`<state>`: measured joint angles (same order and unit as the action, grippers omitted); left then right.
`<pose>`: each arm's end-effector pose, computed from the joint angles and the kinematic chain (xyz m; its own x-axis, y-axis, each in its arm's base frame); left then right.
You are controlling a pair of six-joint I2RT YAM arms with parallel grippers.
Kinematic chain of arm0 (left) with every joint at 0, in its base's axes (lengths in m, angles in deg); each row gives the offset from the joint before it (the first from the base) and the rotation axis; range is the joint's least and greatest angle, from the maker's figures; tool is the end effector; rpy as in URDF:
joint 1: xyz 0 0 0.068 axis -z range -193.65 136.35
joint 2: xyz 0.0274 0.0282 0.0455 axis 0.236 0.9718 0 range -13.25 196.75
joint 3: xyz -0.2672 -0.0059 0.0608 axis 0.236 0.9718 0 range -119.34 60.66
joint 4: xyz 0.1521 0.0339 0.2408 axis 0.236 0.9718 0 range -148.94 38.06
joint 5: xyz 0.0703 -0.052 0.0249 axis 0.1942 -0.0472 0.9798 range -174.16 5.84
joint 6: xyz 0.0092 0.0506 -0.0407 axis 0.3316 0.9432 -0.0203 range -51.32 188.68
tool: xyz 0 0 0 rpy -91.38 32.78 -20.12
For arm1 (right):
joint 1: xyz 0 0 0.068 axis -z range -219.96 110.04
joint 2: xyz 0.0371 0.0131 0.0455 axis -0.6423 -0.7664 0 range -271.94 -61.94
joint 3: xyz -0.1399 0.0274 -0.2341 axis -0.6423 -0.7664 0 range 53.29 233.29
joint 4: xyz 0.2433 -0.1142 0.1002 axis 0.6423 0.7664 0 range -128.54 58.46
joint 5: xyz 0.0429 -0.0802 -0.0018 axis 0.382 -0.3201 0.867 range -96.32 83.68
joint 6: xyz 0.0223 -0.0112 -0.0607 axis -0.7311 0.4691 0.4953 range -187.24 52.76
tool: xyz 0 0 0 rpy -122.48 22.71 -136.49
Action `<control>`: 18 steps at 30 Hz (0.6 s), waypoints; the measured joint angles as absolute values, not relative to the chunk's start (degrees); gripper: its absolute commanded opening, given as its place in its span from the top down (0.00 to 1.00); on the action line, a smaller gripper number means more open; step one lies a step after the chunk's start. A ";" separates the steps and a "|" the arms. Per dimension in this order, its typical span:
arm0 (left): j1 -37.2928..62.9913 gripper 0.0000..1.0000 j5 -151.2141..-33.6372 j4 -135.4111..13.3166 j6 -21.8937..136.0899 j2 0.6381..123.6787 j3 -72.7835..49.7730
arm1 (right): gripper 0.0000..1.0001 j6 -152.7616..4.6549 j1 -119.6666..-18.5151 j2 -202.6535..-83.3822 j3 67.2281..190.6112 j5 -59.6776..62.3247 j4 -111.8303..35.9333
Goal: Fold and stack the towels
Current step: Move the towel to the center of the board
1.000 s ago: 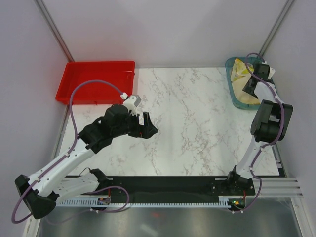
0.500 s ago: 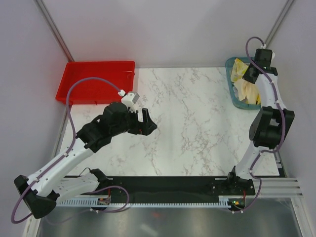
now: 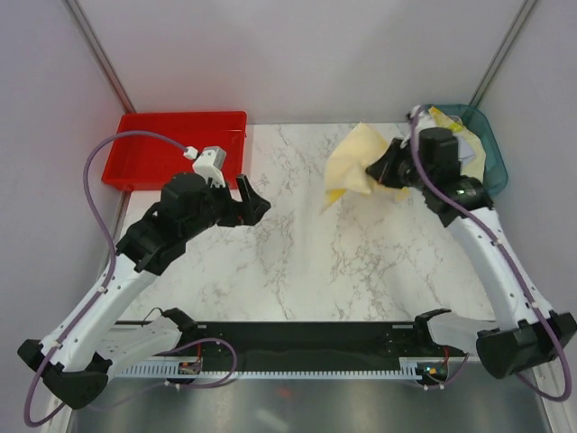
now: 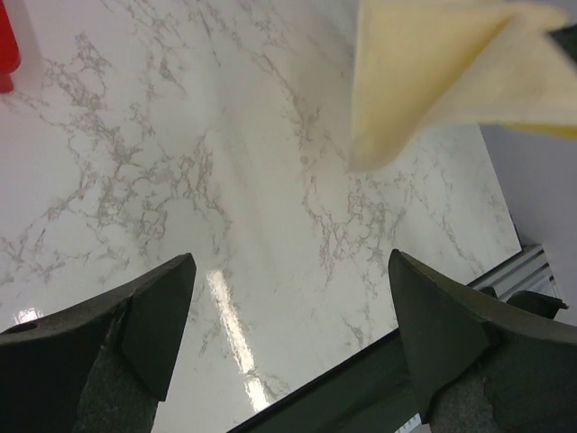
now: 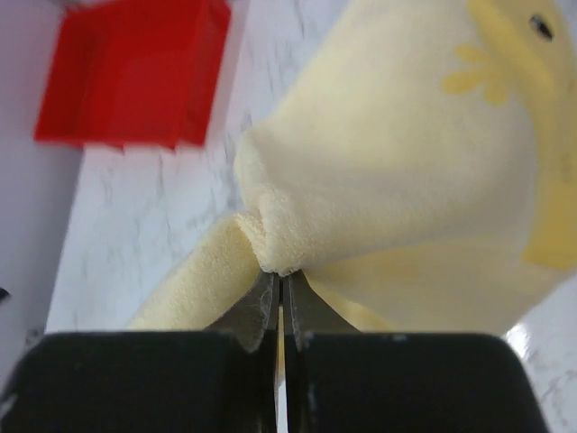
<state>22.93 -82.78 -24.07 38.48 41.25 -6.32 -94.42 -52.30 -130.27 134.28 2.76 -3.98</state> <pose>0.1891 -0.1387 0.3991 -0.5550 -0.2143 -0.8037 0.3456 0.8195 -0.4572 0.2818 0.0699 0.4315 -0.4859 0.3556 -0.7985 -0.1485 0.8667 0.4763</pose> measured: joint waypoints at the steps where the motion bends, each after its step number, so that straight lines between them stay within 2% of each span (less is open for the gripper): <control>1: 22.23 0.05 -82.97 -23.87 38.11 40.55 -4.70 | 1.00 -94.61 -54.18 -130.40 130.65 3.59 -4.50; 7: 20.44 0.06 -84.70 -23.70 35.34 39.83 4.98 | 1.00 -96.41 -62.49 -134.19 100.73 6.11 -8.11; 8: 20.44 0.08 -85.27 -23.79 34.81 39.90 7.26 | 0.97 -96.52 -62.64 -134.19 97.29 5.93 -7.34; 9: 20.44 0.09 -85.97 -23.83 34.35 40.09 8.96 | 0.89 -96.63 -62.62 -134.19 95.04 5.56 -6.86; 10: 20.44 0.09 -86.89 -24.07 33.83 40.49 10.91 | 0.72 -96.80 -62.62 -134.19 93.88 4.84 -6.47; 12: 20.44 0.11 -88.70 -25.25 32.93 41.76 14.21 | 0.57 -97.15 -62.62 -134.10 93.45 2.57 -6.38; 13: 20.44 0.12 -89.42 -26.02 32.45 42.91 15.58 | 0.46 -97.02 -62.62 -133.86 93.64 1.37 -6.38; 16: 20.44 0.13 -91.02 -28.68 32.01 46.89 17.62 | 0.44 -96.87 -62.86 -133.31 95.52 -2.02 -4.17; 18: 20.44 0.14 -91.85 -31.24 32.01 49.95 17.68 | 0.50 -96.93 -63.73 -132.94 97.29 -4.27 -2.64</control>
<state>20.44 -91.85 -31.24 32.01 49.95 17.68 -96.93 -63.73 -132.94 97.29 -4.27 -2.64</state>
